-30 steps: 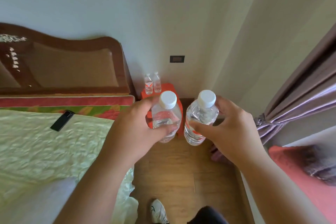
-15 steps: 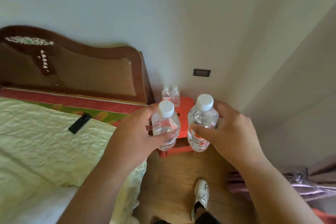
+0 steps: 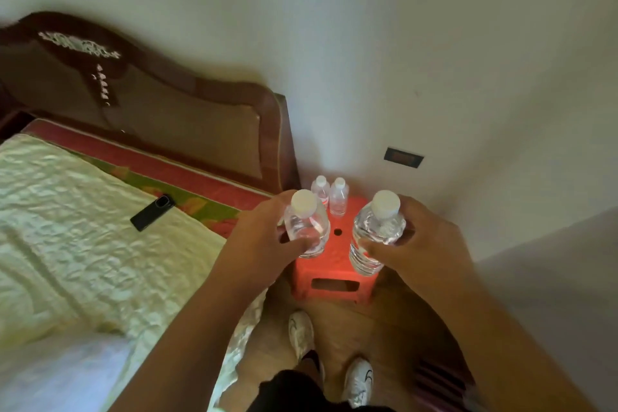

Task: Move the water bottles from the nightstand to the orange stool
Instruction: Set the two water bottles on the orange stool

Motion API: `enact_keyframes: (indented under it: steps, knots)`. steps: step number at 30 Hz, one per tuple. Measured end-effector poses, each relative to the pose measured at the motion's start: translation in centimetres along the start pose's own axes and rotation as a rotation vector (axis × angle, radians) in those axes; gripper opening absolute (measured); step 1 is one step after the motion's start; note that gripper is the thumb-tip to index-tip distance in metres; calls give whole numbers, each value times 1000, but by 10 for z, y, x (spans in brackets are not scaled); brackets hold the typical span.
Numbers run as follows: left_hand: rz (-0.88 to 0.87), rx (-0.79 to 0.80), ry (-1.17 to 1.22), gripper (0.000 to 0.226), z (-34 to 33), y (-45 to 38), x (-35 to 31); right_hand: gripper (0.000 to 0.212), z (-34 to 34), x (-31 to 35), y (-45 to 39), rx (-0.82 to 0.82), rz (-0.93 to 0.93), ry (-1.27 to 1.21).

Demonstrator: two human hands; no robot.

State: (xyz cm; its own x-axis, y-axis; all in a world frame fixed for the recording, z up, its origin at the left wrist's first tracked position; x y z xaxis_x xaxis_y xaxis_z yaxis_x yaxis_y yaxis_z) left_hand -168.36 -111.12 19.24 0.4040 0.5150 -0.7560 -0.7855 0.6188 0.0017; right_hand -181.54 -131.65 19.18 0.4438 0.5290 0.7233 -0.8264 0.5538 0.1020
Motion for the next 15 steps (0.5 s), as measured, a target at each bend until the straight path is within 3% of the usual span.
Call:
enact_keyframes:
  steps: [7, 11, 15]
  knots:
    - [-25, 88, 17, 55, -41, -70, 62, 56, -31, -40, -56, 29, -76, 42]
    - [24, 134, 19, 47, -64, -103, 98, 68, -56, -79, -91, 17, -129, 78]
    - [35, 130, -21, 49, -88, -125, 131, 63, -78, -102, -116, 35, -136, 97]
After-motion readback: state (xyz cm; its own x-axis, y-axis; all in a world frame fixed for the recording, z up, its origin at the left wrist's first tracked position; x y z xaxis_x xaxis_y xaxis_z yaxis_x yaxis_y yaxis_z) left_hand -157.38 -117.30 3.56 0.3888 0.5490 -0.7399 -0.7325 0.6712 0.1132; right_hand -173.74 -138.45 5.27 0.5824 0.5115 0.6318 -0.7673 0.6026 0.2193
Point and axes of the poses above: each hand's wrist, its own y-axis away from the middle knuckle, its own z-axis out of the back of the hand, x = y × z, the point moved 6 cm from there along -y, towards the middle knuckle, and after that the axes turned 4 degrees about -z, right-handed, at the moved point
